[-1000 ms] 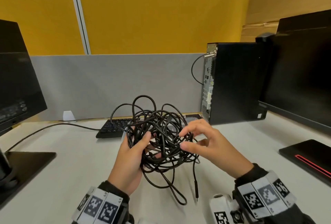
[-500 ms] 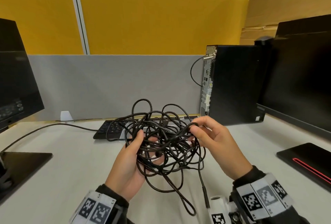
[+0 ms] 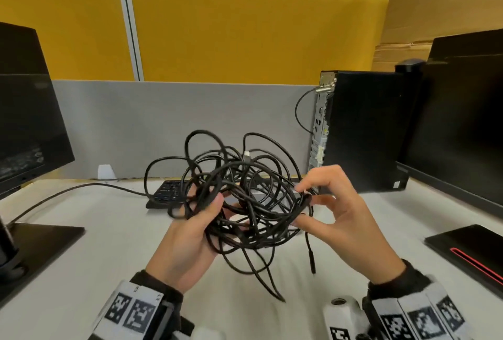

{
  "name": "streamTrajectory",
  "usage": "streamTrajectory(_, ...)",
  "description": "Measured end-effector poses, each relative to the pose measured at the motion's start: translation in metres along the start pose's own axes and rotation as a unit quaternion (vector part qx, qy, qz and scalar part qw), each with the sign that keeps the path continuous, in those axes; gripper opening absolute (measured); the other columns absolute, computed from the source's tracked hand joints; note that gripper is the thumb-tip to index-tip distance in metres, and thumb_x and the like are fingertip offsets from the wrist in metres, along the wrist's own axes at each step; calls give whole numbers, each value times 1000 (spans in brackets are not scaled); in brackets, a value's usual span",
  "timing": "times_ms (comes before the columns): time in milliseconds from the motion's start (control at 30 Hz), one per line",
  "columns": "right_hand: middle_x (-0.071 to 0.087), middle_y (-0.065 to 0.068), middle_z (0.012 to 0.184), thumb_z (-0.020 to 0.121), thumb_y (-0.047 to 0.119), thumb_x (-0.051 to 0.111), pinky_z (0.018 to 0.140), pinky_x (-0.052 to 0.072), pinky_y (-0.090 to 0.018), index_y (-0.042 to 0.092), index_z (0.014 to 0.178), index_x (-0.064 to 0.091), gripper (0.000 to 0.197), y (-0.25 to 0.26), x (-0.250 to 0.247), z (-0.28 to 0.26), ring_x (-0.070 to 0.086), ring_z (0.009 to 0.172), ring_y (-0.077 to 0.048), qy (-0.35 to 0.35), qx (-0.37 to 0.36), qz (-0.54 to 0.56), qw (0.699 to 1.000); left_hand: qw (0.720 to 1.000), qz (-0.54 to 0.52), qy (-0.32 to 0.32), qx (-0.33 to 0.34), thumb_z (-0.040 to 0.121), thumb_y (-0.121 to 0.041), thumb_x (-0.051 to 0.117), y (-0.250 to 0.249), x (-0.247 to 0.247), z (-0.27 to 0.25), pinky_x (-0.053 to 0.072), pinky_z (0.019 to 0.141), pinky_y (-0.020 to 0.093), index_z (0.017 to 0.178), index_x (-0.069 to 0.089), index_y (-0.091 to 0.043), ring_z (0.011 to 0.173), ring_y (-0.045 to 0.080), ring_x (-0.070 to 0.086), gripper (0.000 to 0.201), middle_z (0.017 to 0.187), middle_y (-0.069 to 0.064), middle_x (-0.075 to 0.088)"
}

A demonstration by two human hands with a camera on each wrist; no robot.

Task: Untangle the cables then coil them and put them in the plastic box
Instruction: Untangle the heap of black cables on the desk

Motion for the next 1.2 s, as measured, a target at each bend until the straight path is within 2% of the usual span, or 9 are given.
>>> streamTrajectory(133, 48, 16, 109, 79, 41, 59, 87, 35, -12, 40, 99, 61, 20, 12, 8, -1, 44, 108, -7, -30, -39, -134, 990, 997, 62, -41, -15, 74, -29, 54, -3, 2, -3, 58, 73, 46, 94, 64, -12, 81, 21, 69, 29, 80, 5, 71)
streamTrajectory(233, 55, 16, 98, 85, 37, 55, 79, 36, -9, 32, 94, 61, 12, 14, 15, 1, 49, 95, -6, 5, -33, -145, 989, 996, 68, -45, -36, 72, -32, 56, -1, 2, -5, 59, 58, 41, 93, 66, -12, 72, 21, 69, 30, 76, 7, 69)
streamTrajectory(400, 56, 9, 71, 93, 12, 52, 66, 47, -18, 13, 90, 59, 8, -10, 18, 5, 55, 65, -4, 43, 126, 70, 989, 970, 226, -11, -85, 65, -52, 71, 2, -9, 0, 57, 69, 35, 129, 37, -20, 99, 17, 65, 79, 121, 10, 58)
streamTrajectory(533, 38, 9, 60, 97, 18, 44, 65, 44, -29, 11, 90, 55, 15, -27, 21, 7, 37, 56, -7, 3, 229, 177, 957, 906, 417, -29, 70, 38, -64, 73, -27, -16, 4, 36, 100, 29, 133, 8, -55, 125, 2, 36, 116, 141, -16, 24)
streamTrajectory(700, 24, 5, 59, 97, 23, 40, 49, 46, -17, 9, 88, 49, 18, -25, 34, 6, 27, 44, -2, 18, 290, 350, 891, 821, 543, 147, 100, 51, -62, 73, -8, 1, -2, 31, 98, 5, 108, 57, -46, 125, -18, 30, 61, 133, -36, 34)
streamTrajectory(800, 22, 7, 59, 95, 26, 41, 43, 41, -14, 11, 86, 51, 20, -26, 37, 4, 15, 49, -7, 20, 300, 425, 854, 859, 492, 92, 106, 60, -57, 61, -7, -4, 4, 46, 89, 25, 82, 62, -31, 113, -8, 48, 34, 119, -33, 47)
streamTrajectory(933, 24, 8, 55, 94, 26, 40, 41, 43, -16, 10, 87, 49, 21, -28, 37, 2, 10, 53, -11, 10, 315, 490, 813, 882, 446, 103, 116, 68, -47, 60, -7, -1, 4, 48, 77, 25, 71, 63, -35, 94, -1, 56, 13, 112, -25, 53)
streamTrajectory(1067, 37, 1, 63, 94, 29, 41, 51, 48, -17, 9, 90, 53, 23, -32, 29, 0, 35, 51, -9, 19, 301, 361, 882, 905, 398, 101, 114, 84, -20, 65, -1, 2, 1, 55, 60, 26, 69, 66, -34, 85, 5, 60, 21, 111, -17, 53)
streamTrajectory(1200, 61, 16, 102, 92, 34, 47, 82, 51, -26, 42, 113, 59, 25, -25, 2, 3, 60, 90, -2, 34, 204, 81, 975, 881, 441, 80, 152, 74, -47, 68, -12, 3, -2, 55, 63, 23, 75, 65, -28, 89, 7, 60, 19, 116, -24, 50)
Point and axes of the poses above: each hand's wrist, its own z-axis towards the middle knuckle, its own x-axis out of the palm, y = z × x, the point moved 6 cm from there along z, towards the middle knuckle
